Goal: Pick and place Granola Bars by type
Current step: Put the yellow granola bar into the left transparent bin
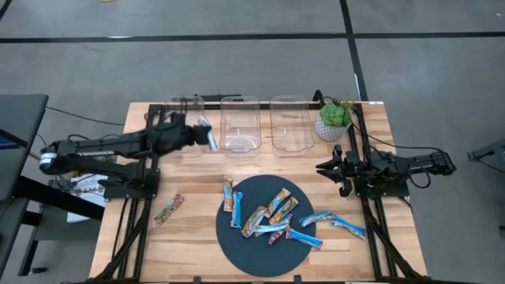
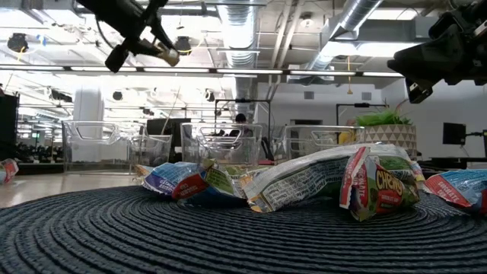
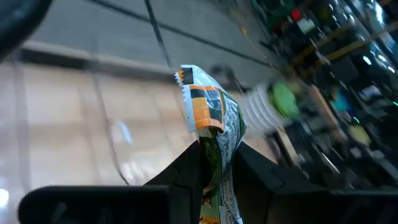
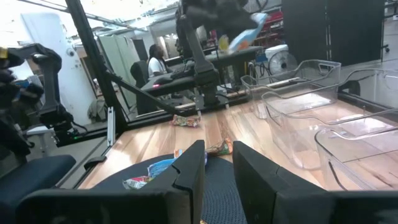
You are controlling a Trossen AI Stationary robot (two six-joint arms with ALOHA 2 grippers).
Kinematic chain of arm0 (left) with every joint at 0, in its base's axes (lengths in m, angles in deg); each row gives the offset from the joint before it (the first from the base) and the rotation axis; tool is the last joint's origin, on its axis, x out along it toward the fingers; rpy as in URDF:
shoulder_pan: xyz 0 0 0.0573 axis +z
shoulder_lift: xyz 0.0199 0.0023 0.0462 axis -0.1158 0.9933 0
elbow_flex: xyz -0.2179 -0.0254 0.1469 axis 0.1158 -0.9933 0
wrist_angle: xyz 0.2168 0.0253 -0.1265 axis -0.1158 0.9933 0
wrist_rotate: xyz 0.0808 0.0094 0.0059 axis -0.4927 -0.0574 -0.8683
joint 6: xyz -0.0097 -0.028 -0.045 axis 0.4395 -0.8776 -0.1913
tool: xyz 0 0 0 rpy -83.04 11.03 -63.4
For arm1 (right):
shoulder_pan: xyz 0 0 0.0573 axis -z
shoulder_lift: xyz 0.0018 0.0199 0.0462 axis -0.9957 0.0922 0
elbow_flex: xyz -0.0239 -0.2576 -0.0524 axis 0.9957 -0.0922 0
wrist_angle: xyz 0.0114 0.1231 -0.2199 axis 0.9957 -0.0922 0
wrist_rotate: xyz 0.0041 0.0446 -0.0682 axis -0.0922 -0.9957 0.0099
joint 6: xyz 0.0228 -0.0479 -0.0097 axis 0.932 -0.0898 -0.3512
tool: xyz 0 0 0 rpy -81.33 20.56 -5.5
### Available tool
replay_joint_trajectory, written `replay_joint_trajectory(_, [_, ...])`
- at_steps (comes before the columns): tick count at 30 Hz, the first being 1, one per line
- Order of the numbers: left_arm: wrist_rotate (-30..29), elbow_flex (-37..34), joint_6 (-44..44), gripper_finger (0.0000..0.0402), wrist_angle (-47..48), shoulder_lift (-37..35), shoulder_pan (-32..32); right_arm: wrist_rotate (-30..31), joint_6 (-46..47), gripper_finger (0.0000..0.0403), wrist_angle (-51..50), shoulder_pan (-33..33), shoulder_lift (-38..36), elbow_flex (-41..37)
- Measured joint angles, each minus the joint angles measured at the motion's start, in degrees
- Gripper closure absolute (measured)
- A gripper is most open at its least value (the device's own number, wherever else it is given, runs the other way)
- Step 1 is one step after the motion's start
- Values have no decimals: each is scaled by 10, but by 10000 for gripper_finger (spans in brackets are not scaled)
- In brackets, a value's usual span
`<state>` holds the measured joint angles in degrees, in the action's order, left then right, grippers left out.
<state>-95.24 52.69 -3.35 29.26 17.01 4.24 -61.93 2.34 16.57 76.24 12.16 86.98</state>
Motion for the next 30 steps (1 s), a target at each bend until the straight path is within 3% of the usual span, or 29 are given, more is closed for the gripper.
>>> replay_joint_trajectory(15, [2, 0, 148, 338, 10, -82, 248, 0, 0, 326, 0, 0, 0, 0])
replay_joint_trajectory(26, [37, 0, 200, 338, 78, -97, 300, 0, 0, 326, 0, 0, 0, 0])
replay_joint_trajectory(30, [59, 0, 281, 338, 105, -85, 305, 0, 0, 326, 0, 0, 0, 0])
